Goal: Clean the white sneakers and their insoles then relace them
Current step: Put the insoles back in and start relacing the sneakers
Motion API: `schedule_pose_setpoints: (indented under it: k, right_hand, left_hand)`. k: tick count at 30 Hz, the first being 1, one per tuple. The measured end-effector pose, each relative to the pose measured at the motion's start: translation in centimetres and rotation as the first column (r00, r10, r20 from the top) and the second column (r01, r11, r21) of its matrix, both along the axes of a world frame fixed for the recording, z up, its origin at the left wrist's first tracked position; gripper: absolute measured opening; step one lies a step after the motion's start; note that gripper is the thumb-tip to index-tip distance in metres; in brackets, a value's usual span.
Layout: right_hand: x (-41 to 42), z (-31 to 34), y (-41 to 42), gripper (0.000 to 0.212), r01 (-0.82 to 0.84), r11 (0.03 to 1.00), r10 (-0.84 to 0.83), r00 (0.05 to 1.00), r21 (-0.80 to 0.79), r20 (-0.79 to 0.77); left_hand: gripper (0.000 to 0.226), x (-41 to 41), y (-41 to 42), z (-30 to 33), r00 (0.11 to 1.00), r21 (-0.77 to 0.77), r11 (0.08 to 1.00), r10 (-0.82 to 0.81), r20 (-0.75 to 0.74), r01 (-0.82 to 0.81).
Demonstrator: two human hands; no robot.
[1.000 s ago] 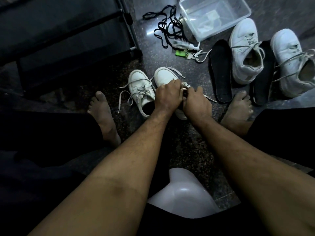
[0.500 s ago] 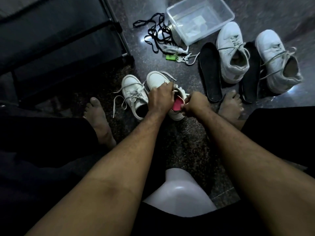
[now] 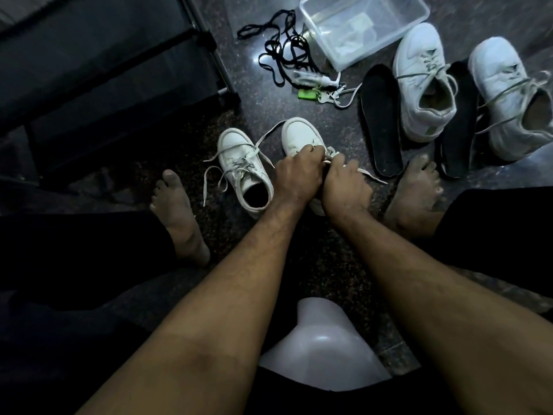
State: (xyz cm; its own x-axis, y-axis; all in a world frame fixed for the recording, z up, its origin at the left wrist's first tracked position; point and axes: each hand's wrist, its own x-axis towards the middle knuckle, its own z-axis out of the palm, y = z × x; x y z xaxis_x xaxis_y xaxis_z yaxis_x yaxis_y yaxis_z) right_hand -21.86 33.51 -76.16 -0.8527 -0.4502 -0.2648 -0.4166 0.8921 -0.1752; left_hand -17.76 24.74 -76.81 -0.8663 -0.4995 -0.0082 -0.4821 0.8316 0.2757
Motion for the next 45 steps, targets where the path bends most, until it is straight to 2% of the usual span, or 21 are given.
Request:
schedule_pose_setpoints:
  k: [2,3,5,7,9,11,15,21,26,30,33,35,37,40,42,45]
  right_hand:
    - [0.0,-0.2,0.0,0.026,0.068,0.995,-0.066,0.997,-0.068,0.038]
    - [-0.3,-0.2,-0.1,0.034,0.126,0.989,-0.119,0.988,-0.073,0.096]
    - [-1.7,-0.3,-0.2,0.055,0.309,0.95,-0.287,0.922,-0.051,0.259]
    - [-3.4,-0.6,-0.4,0.063,0.416,0.909,-0.393,0.847,0.016,0.359]
    - [-4.6,-0.9,-0.3,0.065,0.359,0.927,-0.37,0.845,0.103,0.386]
    - [-4.9,-1.3,-0.3,0.057,0.267,0.948,-0.313,0.883,0.173,0.35]
    - [-4.5,-2.4,-0.9,0.035,0.236,0.956,-0.272,0.934,0.175,0.23]
    - [-5.0,-2.7,-2.0,0.029,0.157,0.953,-0.218,0.95,0.26,0.224]
    - [-4.9,-2.7,-2.0,0.03,0.138,0.953,-0.193,0.963,0.27,0.188]
    - [-4.4,-2.2,-1.4,0.036,0.194,0.965,-0.232,0.944,0.177,0.233]
    - [-2.9,-1.6,0.1,0.046,0.24,0.971,-0.237,0.948,0.012,0.213]
    - [-1.7,-1.7,1.6,0.041,0.125,0.981,-0.115,0.991,-0.15,0.069]
    - [-1.1,-1.8,3.2,0.032,-0.149,0.971,0.134,0.987,-0.187,-0.09]
    - [-0.8,-1.2,4.6,0.031,-0.527,0.847,0.497,0.83,-0.069,-0.252]
    - [-0.4,-0.5,4.7,0.035,-0.635,0.772,0.629,0.756,0.034,-0.182]
    - [0.0,0.1,3.8,0.038,-0.616,0.787,0.608,0.785,0.046,0.116]
  left_hand:
    - [0.022,0.0,0.0,-0.2,0.999,0.003,1.0,0.004,-0.034,-0.004]
    - [0.023,0.1,-0.2,-0.4,0.999,0.006,1.0,-0.004,-0.054,0.005]
    - [0.022,0.6,-1.0,-1.1,0.994,0.055,0.998,-0.02,-0.105,0.026]
    - [0.024,1.1,-2.3,-1.4,0.988,0.18,0.984,0.033,-0.154,-0.005]
    - [0.024,1.4,-3.3,-1.6,0.984,0.313,0.949,0.098,-0.152,-0.046]
    - [0.023,1.2,-3.8,-1.6,0.985,0.414,0.907,0.132,-0.113,-0.074]
    - [0.021,0.9,-4.6,-1.7,0.987,0.52,0.85,0.147,-0.073,-0.088]
    - [0.022,0.6,-4.6,-1.8,0.988,0.498,0.862,0.142,-0.058,-0.094]
    - [0.023,0.4,-4.5,-1.6,0.989,0.469,0.877,0.14,-0.039,-0.106]
    - [0.026,0.3,-4.2,-1.4,0.989,0.449,0.883,0.15,-0.003,-0.133]
    - [0.026,0.3,-3.6,-1.2,0.983,0.443,0.88,0.186,0.008,-0.17]
    - [0.025,0.4,-3.3,-1.1,0.975,0.455,0.868,0.221,0.009,-0.201]
    - [0.025,0.3,-3.0,-1.0,0.969,0.469,0.854,0.246,0.015,-0.224]
    - [0.028,0.2,-2.8,-0.7,0.965,0.471,0.847,0.257,0.042,-0.246]
    - [0.03,0.3,-2.7,-0.5,0.963,0.465,0.847,0.265,0.054,-0.259]
    - [0.03,0.4,-2.6,-0.4,0.96,0.459,0.846,0.274,0.062,-0.271]
